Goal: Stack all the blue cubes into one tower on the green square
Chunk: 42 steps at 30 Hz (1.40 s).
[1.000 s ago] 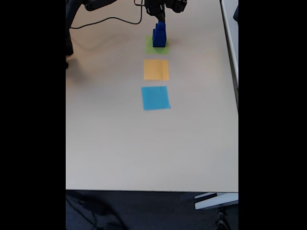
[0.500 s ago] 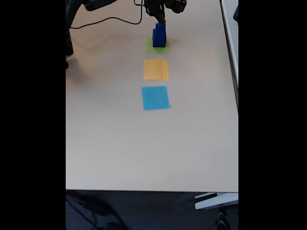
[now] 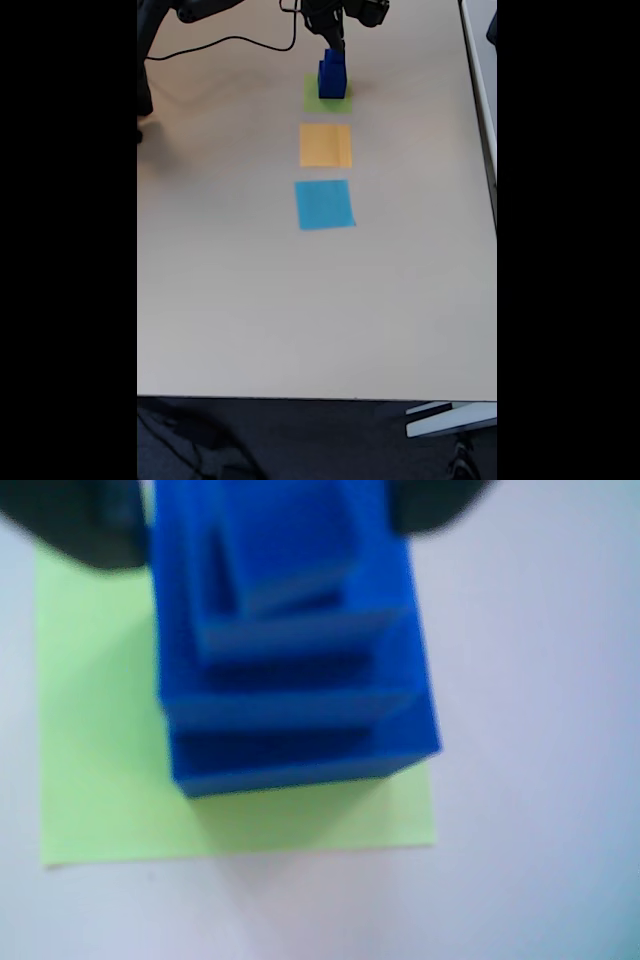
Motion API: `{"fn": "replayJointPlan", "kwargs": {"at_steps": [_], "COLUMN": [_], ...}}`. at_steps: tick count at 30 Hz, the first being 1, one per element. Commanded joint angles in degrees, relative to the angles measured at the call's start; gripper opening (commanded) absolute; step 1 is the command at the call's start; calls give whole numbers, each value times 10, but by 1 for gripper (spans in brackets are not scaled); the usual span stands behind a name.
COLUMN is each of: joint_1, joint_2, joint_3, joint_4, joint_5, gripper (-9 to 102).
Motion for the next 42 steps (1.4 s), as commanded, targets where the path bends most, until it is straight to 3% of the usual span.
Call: {"fn": "replayJointPlan", "kwargs": {"at_steps": [1,42], "joint_1": [3,-3], "joint_2": [6,-6], "joint_3": [-30,-40], "joint_4": [-7,-8], "joint_5": [-13,-16], "gripper": [11,6]}}
